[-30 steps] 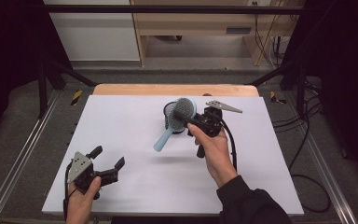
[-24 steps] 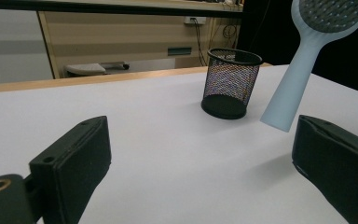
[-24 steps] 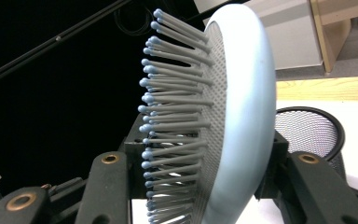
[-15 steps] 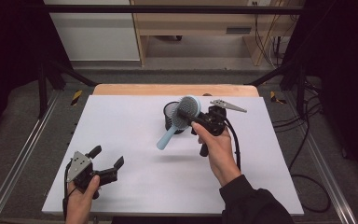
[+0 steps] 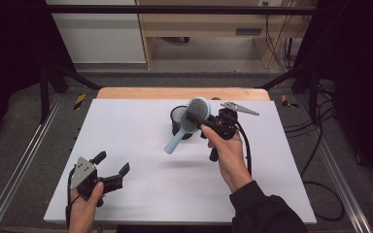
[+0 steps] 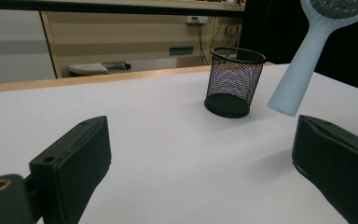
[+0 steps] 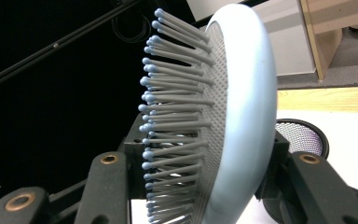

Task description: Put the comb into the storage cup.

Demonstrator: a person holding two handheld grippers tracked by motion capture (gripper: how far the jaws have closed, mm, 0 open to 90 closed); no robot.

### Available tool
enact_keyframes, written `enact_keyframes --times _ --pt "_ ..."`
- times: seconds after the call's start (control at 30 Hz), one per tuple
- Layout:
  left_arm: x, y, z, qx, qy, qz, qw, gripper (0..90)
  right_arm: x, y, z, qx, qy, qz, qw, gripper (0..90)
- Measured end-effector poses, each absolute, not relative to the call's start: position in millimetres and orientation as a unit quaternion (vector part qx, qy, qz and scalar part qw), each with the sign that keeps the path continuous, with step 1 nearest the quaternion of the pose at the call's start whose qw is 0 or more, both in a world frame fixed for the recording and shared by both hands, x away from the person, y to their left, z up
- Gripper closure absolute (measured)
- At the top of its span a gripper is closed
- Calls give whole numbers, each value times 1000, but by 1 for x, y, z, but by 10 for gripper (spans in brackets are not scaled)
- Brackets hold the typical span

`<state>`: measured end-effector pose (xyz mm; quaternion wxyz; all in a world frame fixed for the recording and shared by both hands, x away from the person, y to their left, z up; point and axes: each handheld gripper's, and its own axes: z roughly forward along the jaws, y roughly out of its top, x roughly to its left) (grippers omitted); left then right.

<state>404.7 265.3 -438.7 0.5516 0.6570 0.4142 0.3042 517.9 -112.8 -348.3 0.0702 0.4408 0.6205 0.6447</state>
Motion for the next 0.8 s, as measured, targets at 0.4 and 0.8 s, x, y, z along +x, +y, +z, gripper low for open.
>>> enact_keyframes --times 0.4,0.8 --pt "404 265 -441 656 420 297 552 47 510 -117 -342 440 617 649 76 515" --pt "406 264 -443 659 419 295 550 44 508 -124 -335 440 613 652 80 515"
